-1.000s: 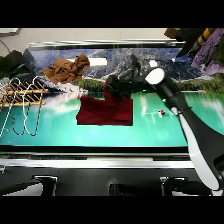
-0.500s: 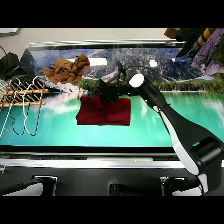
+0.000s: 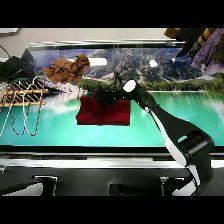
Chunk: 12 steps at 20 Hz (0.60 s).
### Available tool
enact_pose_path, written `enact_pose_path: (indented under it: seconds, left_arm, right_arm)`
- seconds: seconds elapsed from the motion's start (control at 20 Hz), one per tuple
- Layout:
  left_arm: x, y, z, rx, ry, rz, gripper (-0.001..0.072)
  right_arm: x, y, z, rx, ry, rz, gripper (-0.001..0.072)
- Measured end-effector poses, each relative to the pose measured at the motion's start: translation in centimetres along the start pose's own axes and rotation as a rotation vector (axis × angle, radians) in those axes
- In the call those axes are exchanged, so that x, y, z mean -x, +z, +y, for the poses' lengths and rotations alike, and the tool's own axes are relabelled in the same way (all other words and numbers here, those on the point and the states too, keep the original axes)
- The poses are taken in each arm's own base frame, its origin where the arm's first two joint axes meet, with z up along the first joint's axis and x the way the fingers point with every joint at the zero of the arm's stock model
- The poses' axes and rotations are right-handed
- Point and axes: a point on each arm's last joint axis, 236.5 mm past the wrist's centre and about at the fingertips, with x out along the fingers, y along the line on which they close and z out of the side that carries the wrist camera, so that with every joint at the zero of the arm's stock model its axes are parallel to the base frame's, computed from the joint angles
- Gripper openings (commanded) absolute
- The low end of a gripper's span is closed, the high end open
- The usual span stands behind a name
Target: Fold the clothes and pants, and hang the long-sleeved shirts on hangers.
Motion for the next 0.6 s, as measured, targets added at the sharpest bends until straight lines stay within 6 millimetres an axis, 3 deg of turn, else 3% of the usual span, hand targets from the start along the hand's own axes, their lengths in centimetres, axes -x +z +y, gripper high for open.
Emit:
enact_pose_path:
  seconds: [0.1,0.15,0.4,0.5,0.6]
  left_arm:
    - [0.0,0.0,0.0,0.0,0.0,0.001,0.0016]
    - [-0.1,-0.1,0.0,0.0,0.0,0.002,0.0016]
    - [-0.1,-0.1,0.0,0.0,0.0,0.002,0.0016]
    - [-0.1,-0.1,0.0,0.0,-0.001,0.003,0.0016]
    - [-0.1,-0.1,0.0,0.0,-0.001,0.003,0.0016]
  right_arm:
    - [-0.6,-1.0,0.6,0.006,0.009,0.018,0.0538]
    - [-0.8,-1.3,0.9,0.007,0.015,0.02,0.0593]
    - [0.5,-0.7,3.6,0.036,0.067,-0.029,0.0593]
    - [2.6,0.7,4.3,0.044,0.084,-0.065,0.0593]
    - [5.9,2.6,4.0,0.05,0.083,-0.087,0.0593]
